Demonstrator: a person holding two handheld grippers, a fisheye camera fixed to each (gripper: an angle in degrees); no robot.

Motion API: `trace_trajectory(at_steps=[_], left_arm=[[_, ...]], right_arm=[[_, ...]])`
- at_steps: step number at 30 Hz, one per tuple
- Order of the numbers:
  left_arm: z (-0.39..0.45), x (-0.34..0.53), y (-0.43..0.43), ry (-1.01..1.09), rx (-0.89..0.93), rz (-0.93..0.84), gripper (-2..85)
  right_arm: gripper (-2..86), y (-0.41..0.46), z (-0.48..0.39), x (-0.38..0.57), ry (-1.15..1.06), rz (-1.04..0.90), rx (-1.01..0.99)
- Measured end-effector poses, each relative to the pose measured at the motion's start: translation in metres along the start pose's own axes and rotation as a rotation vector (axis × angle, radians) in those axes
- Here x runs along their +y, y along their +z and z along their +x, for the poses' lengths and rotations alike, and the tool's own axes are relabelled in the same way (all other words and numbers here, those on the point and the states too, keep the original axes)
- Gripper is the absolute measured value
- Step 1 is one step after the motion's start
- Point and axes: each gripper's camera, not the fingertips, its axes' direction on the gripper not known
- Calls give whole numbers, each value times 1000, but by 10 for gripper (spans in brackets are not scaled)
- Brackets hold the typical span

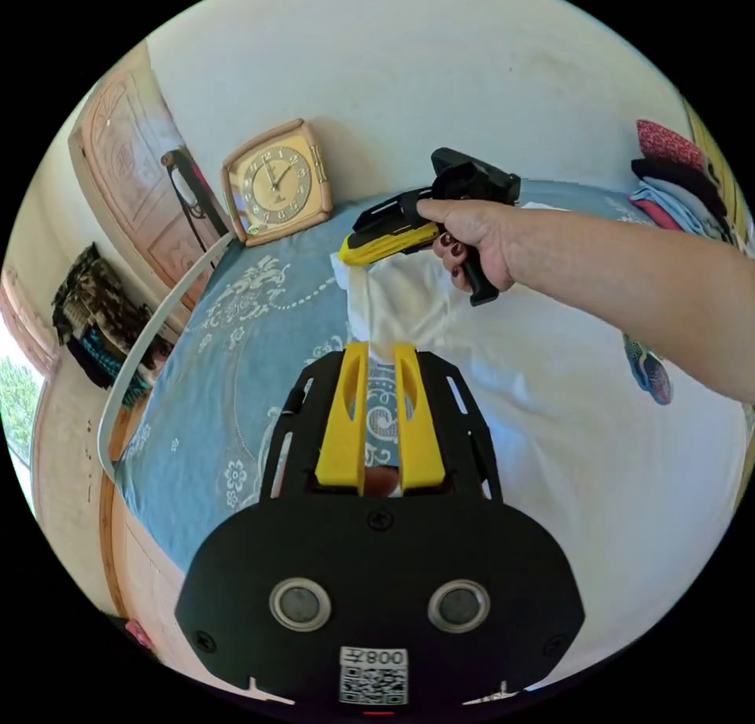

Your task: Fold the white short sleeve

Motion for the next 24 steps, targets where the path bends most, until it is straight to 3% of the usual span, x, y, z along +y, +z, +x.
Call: trace_trajectory(at_steps=[5,9,12,14,16,20,24], left_arm=[[-17,5,-5,-154,68,-3,75],[-7,-15,-8,-127,164,51,53],[2,-39,13,-82,156,-35,26],[-2,-48,42,-116,170,-196,14],[-11,-48,38,-154,177,-180,11],[-30,-69,20,-179,82,-54,14],[-47,-114,38,-150,203,-31,39]], right_arm=[[72,-12,-34,17,-88,52,191],[49,-13,-66,54,-191,44,341],[21,14,-70,86,-220,-36,468],[9,55,-60,91,-208,-201,471],[6,76,-68,96,-251,-240,499],[2,87,-94,116,-334,-157,635],[2,75,-101,141,-316,-41,636]])
